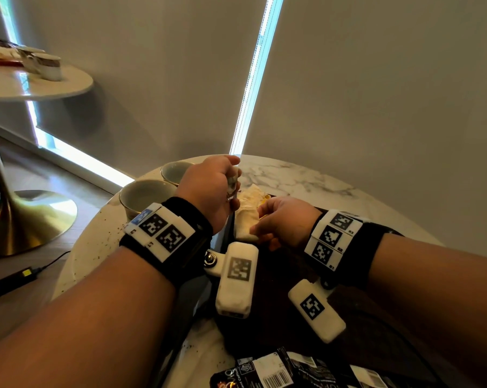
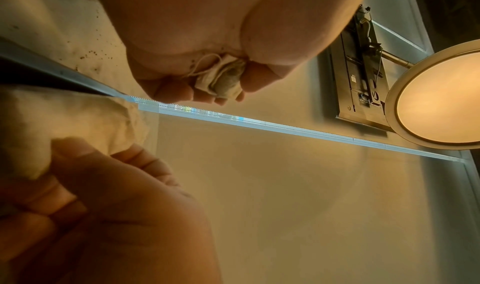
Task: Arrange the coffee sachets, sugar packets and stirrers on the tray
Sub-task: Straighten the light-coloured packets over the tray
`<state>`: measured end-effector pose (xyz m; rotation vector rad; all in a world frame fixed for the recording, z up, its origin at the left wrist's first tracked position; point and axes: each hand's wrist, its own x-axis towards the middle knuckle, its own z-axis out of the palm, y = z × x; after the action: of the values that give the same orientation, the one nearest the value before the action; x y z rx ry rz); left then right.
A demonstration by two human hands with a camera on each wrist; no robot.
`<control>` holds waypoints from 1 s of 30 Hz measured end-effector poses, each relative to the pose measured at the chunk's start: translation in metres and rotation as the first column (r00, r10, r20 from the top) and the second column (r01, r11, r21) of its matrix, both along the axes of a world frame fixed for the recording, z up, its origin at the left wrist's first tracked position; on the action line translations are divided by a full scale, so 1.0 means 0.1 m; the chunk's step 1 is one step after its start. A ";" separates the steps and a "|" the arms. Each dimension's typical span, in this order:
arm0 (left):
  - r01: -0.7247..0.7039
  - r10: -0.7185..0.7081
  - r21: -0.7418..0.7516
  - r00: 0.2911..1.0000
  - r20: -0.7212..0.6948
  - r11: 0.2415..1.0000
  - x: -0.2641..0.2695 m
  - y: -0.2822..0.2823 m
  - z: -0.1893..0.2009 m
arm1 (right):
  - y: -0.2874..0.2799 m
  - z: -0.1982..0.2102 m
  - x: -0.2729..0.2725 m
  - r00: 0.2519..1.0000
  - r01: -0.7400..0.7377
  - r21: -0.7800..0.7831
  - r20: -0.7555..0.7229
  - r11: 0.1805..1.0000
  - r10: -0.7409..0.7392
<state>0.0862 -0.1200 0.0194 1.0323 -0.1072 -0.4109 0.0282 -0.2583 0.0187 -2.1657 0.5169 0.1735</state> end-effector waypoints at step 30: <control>-0.011 0.011 0.009 1.000 -0.006 1.000 -0.02 0.00 0.00 | 0.11 0.10 -0.14 0.980 -0.191 -0.094 -0.074 0.977 0.184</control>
<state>0.0844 -0.1201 0.0190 1.0400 -0.0948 -0.4047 0.0141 -0.2468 0.0283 -2.3136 0.3635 0.3284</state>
